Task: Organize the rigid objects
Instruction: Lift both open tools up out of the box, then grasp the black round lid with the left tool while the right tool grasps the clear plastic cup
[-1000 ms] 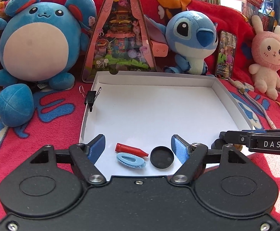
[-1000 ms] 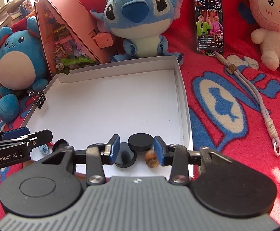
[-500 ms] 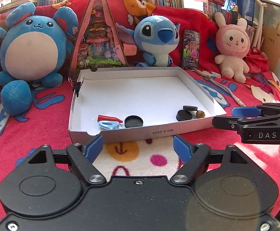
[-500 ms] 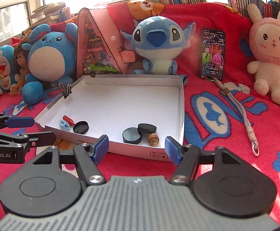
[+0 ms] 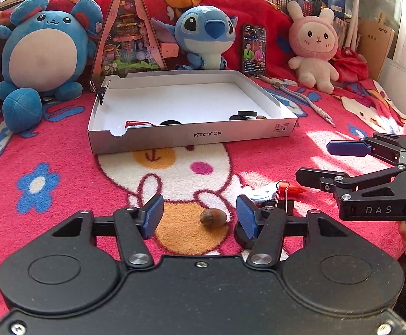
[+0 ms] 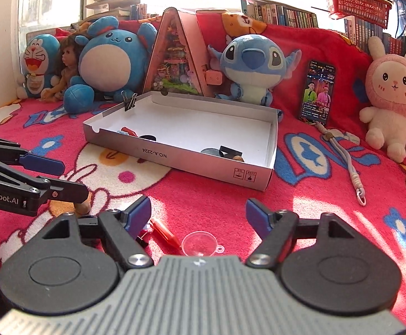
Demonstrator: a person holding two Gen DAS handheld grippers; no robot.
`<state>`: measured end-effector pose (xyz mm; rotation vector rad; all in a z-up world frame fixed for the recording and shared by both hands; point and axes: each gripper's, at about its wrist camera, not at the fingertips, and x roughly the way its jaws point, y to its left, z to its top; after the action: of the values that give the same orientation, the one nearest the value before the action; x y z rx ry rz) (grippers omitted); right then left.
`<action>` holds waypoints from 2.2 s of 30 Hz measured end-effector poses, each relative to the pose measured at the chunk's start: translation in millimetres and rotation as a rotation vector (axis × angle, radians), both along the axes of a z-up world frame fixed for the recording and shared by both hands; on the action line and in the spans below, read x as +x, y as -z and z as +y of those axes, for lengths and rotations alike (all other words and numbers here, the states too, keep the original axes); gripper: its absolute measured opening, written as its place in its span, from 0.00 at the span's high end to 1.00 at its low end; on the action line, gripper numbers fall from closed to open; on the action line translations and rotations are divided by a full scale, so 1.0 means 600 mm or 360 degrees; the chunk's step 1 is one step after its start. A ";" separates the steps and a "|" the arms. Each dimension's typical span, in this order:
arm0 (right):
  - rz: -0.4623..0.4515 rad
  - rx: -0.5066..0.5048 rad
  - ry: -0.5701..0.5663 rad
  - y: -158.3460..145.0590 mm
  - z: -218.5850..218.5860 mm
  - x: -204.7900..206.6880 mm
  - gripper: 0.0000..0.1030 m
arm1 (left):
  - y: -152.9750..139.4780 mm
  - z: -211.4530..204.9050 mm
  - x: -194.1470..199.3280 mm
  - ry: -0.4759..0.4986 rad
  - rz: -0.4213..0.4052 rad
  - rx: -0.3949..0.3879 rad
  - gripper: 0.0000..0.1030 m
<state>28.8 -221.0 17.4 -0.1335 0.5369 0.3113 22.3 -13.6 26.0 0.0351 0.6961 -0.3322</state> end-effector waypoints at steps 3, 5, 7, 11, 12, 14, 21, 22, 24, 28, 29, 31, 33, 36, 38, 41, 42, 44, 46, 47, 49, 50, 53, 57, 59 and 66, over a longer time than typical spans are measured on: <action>-0.0018 -0.0014 0.0019 0.008 -0.003 -0.011 0.18 | 0.007 -0.005 -0.005 0.0017 0.0023 -0.0001 0.54; -0.0033 -0.0031 0.0032 0.013 -0.004 -0.016 0.18 | 0.011 -0.007 -0.005 0.0025 0.0040 -0.0005 0.57; -0.0049 -0.0070 0.0048 0.019 -0.003 -0.021 0.18 | 0.016 -0.011 -0.005 0.0028 0.0052 -0.0010 0.60; -0.0064 -0.0123 0.0039 0.028 0.000 -0.028 0.18 | 0.018 -0.016 0.001 0.0031 0.0054 -0.0010 0.71; -0.0069 -0.0137 0.0034 0.029 0.001 -0.030 0.18 | 0.018 -0.017 0.002 0.0035 0.0053 -0.0008 0.71; -0.0076 -0.0161 0.0029 0.030 0.003 -0.032 0.18 | 0.018 -0.019 0.003 0.0042 0.0046 -0.0001 0.72; -0.0053 -0.0110 0.0031 0.028 -0.001 -0.031 0.26 | 0.017 -0.019 0.002 0.0035 0.0031 0.0008 0.74; -0.0043 -0.0096 0.0035 0.029 -0.002 -0.030 0.28 | 0.019 -0.019 0.002 0.0033 0.0030 0.0017 0.74; -0.0015 -0.0072 0.0048 0.032 -0.003 -0.028 0.30 | 0.021 -0.019 0.002 0.0033 0.0035 0.0022 0.74; 0.0017 -0.0037 0.0083 0.038 -0.003 -0.025 0.47 | 0.023 -0.021 0.002 0.0032 0.0038 0.0022 0.74; 0.0022 -0.0028 0.0086 0.039 -0.002 -0.024 0.49 | 0.023 -0.021 0.003 0.0030 0.0037 0.0020 0.74; 0.0028 -0.0010 0.0089 0.039 -0.002 -0.024 0.52 | 0.023 -0.021 0.003 0.0027 0.0036 0.0014 0.74; 0.0030 -0.0007 0.0085 0.038 -0.001 -0.024 0.56 | 0.023 -0.021 0.004 0.0020 0.0035 0.0010 0.75; 0.0028 -0.0018 0.0088 0.038 0.003 -0.023 0.61 | 0.022 -0.020 0.003 0.0012 0.0033 0.0004 0.78; 0.0027 -0.0017 0.0088 0.038 0.003 -0.024 0.61 | 0.021 -0.019 0.003 0.0010 0.0035 0.0000 0.80; 0.0021 -0.0017 0.0091 0.037 0.004 -0.024 0.61 | 0.019 -0.016 0.004 0.0002 0.0040 -0.0007 0.82; 0.0019 -0.0016 0.0092 0.036 0.004 -0.025 0.61 | 0.019 -0.015 0.004 -0.0002 0.0041 -0.0008 0.82; 0.0015 -0.0012 0.0094 0.035 0.003 -0.025 0.61 | 0.019 -0.014 0.005 -0.0007 0.0039 -0.0006 0.82; 0.0014 -0.0007 0.0098 0.035 0.002 -0.026 0.61 | 0.019 -0.013 0.006 -0.0014 0.0031 -0.0007 0.82; 0.0015 -0.0003 0.0102 0.035 0.001 -0.026 0.61 | 0.019 -0.014 0.007 -0.0018 0.0032 -0.0006 0.82; 0.0016 0.0000 0.0107 0.035 0.001 -0.026 0.61 | 0.019 -0.014 0.009 -0.0034 0.0036 -0.0012 0.81; 0.0017 0.0002 0.0110 0.036 0.001 -0.026 0.61 | 0.018 -0.015 0.009 -0.0040 0.0035 -0.0018 0.80; 0.0022 0.0013 0.0119 0.037 0.000 -0.026 0.61 | 0.016 -0.017 0.011 -0.0048 0.0027 -0.0029 0.75; 0.0019 0.0019 0.0129 0.036 -0.001 -0.026 0.61 | 0.010 -0.008 0.014 -0.0117 0.0002 -0.0077 0.74; 0.0017 0.0017 0.0136 0.036 -0.002 -0.027 0.61 | 0.008 -0.005 0.017 -0.0146 -0.0008 -0.0053 0.74; 0.0028 0.0030 0.0152 0.037 -0.006 -0.025 0.60 | 0.017 -0.022 0.010 -0.0077 0.0002 0.0029 0.72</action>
<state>13.6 -224.8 -4.9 -0.0869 0.5560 0.2246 28.1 -27.0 15.7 0.0351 0.7000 -0.2794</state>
